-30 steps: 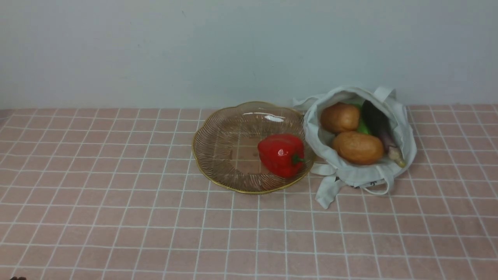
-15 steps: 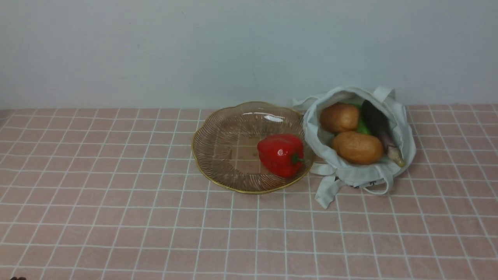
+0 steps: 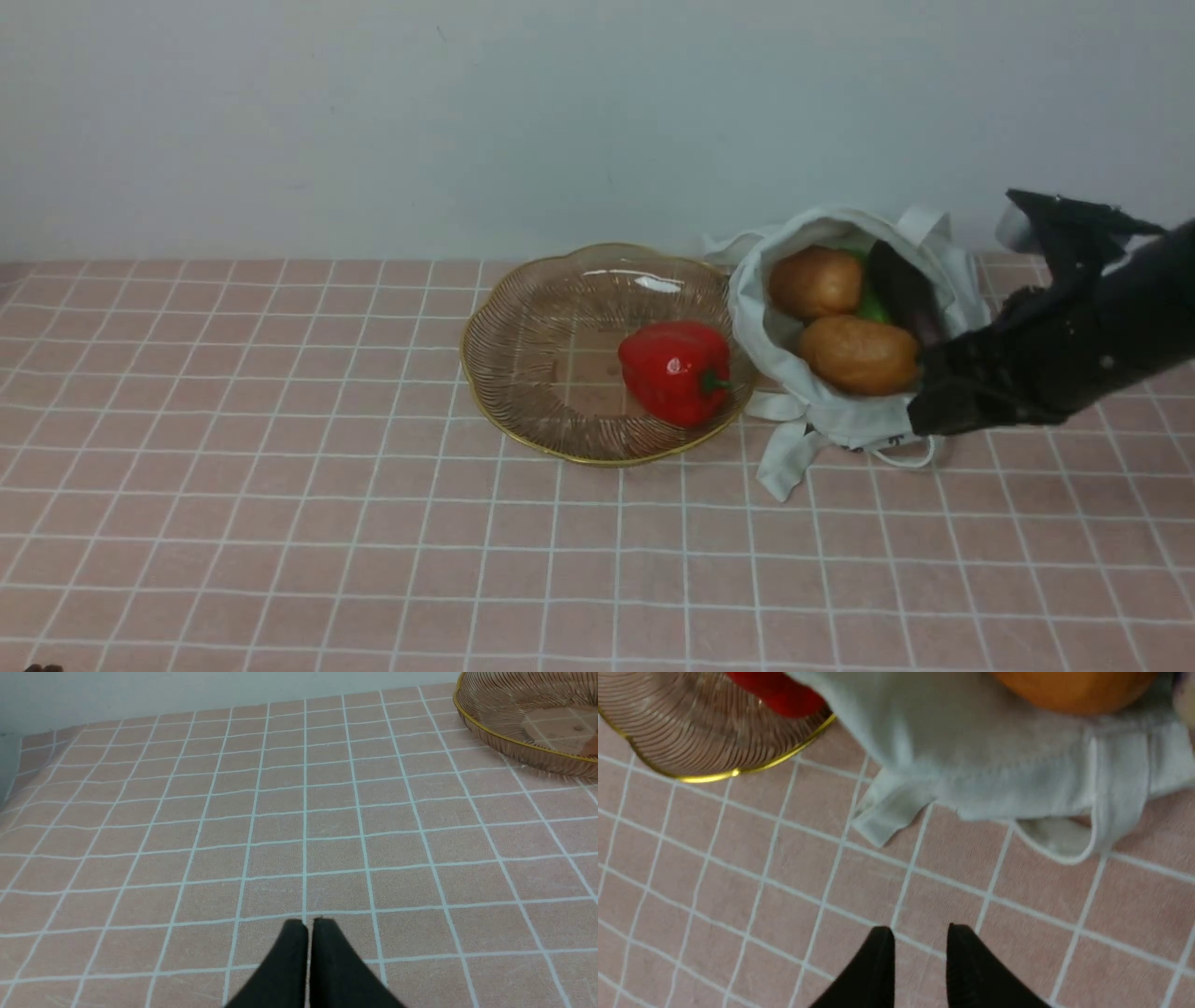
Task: Take vegetables from bag on pink coffee tablecloth place on plate.
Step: 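Reach into the bag and grasp the item inside with the right gripper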
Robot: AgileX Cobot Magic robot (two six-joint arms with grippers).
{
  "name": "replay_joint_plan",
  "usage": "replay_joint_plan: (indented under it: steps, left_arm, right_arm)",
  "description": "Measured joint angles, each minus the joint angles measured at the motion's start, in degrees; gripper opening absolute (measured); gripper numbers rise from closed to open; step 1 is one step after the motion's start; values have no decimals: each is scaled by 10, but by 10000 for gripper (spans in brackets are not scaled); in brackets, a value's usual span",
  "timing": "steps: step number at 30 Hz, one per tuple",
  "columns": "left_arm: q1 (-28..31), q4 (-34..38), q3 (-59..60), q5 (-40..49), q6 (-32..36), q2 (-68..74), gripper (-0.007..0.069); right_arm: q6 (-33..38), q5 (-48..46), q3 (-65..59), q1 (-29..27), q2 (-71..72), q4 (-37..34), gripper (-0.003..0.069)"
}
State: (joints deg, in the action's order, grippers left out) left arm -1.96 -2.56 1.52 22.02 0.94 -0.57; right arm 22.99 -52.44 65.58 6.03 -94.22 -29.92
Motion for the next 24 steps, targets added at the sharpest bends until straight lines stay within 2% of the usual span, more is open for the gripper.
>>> replay_joint_plan:
  steps: [1,4,5,8,9,10,13,16,24]
  left_arm:
    - [0,0,0,0,0,0,-4]
    - [0,0,0,0,0,0,-4]
    - [0,0,0,0,0,0,-4]
    - [0,0,0,0,0,0,-4]
    - [0,0,0,0,0,0,-4]
    - [0,0,0,0,0,0,-4]
    - [0,0,0,0,0,0,-4]
    - [0,0,0,0,0,0,-4]
    - [0,0,0,0,0,0,-4]
  right_arm:
    - [0,0,4,0,-3,2,169]
    - [23,2,80,1,-49,22,295]
    - [23,2,80,1,-49,22,295]
    - [54,8,132,9,-77,34,455]
    - [60,9,140,12,-82,37,474]
    - [74,12,152,17,-94,42,537]
    - [120,39,169,25,-129,58,656]
    - [148,67,170,25,-162,83,687]
    - [158,94,172,26,-223,106,691]
